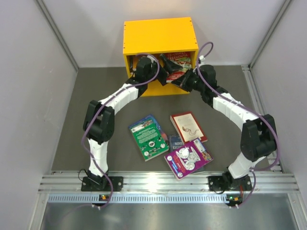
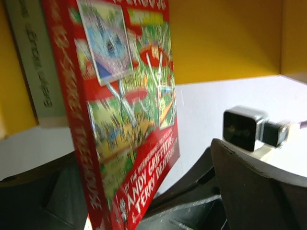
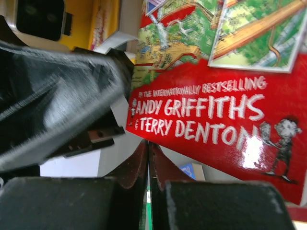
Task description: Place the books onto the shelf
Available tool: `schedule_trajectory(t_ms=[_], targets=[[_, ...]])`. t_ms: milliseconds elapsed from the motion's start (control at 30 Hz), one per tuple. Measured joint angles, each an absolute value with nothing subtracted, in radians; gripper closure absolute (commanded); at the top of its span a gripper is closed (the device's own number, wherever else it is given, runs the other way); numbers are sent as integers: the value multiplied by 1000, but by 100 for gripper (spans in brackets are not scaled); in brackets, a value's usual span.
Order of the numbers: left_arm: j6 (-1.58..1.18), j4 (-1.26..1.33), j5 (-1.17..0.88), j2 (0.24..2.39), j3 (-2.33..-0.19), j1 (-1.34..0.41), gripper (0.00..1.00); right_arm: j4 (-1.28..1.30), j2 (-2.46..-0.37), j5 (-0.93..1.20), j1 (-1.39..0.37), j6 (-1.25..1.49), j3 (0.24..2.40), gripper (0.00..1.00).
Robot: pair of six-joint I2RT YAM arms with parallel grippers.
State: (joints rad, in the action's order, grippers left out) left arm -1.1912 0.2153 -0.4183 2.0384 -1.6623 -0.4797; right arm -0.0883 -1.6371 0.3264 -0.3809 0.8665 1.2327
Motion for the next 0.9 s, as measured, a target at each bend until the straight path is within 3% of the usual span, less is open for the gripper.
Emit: schedule_trajectory(t_ms=[367, 900], targets=[[-1168, 175, -433, 2009, -1614, -479, 1, -75, -1699, 319, -385, 873, 1325, 100], [-1175, 225, -432, 1745, -1365, -505, 2, -36, -1767, 281, -317, 864, 1424, 100]])
